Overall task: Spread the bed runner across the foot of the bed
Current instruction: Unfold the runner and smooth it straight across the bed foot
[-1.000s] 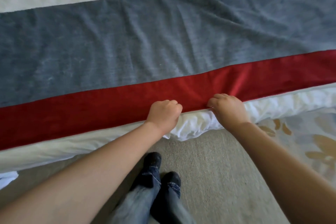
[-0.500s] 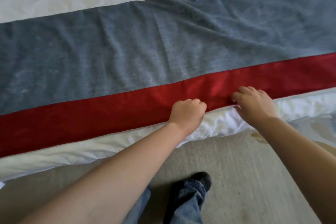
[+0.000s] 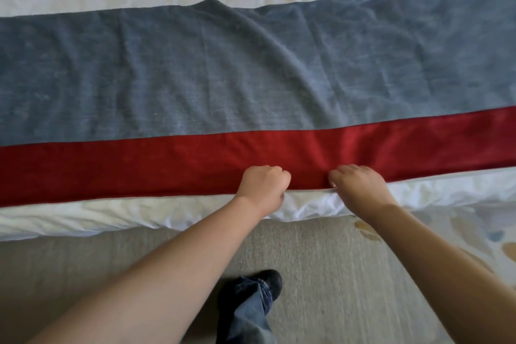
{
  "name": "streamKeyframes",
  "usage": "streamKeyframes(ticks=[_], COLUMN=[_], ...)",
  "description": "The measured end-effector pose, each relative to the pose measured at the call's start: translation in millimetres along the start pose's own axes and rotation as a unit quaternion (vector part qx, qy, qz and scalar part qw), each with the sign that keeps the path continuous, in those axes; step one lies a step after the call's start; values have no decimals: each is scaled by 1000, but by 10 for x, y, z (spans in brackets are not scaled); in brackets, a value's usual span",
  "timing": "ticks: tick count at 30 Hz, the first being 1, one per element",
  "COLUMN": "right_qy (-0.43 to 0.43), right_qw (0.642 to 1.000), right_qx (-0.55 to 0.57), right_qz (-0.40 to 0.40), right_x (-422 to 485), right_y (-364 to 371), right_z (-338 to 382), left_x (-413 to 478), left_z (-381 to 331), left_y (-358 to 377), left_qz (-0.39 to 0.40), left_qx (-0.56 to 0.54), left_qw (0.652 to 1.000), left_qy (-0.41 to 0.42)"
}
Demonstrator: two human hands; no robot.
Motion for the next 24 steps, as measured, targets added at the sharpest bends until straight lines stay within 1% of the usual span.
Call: streamKeyframes(ticks=[3, 6, 12, 16, 19, 24], right_qy=[-20, -18, 49, 86, 80, 55], right_qw=[1000, 999, 997, 996, 996, 996], right_qx=[-2, -8, -33, -6, 15, 38], right_qz=[-23, -41, -48, -34, -41, -53], right_x=[-33, -120, -436, -633, -651, -708], right_y=[-29, -52, -15, 164, 242, 223], right_z=[-143, -419, -1105, -1280, -1254, -1467], left_x=[71, 199, 458, 506, 538, 718], left_z=[-140, -386, -1048, -1241, -1264, -1539], left_y=[-61, -109, -146, -33, 5, -58], left_qz=[-11, -24, -58, -44, -37, -34], left_qx=[8, 6, -7, 1, -1, -24], left_qw=[1000, 999, 997, 999, 999, 996], left_qy=[13, 24, 43, 29, 35, 85])
Point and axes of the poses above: each hand's wrist, its own x-axis towards the middle knuckle, its own y-axis out of the palm, z = x × y, the point moved 9 cm from there along x, towards the middle knuckle, and after that the axes turned 9 degrees about -y, right-handed, at the moved point
